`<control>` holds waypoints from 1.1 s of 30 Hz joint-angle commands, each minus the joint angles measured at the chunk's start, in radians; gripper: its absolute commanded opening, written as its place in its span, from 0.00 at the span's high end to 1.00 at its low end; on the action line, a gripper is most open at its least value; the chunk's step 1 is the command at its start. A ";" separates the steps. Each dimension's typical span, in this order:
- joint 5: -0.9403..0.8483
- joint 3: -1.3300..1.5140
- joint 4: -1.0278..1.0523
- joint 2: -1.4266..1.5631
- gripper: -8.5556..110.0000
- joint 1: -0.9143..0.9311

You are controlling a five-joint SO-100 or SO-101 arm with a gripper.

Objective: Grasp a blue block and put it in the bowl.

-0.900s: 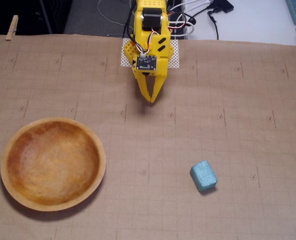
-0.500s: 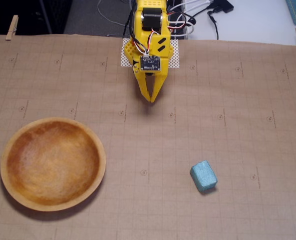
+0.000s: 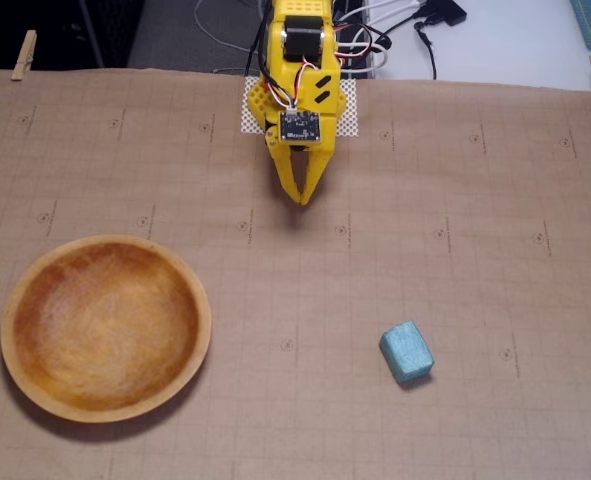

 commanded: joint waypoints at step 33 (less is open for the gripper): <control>-0.006 -1.129 -0.018 -0.495 0.96 -0.005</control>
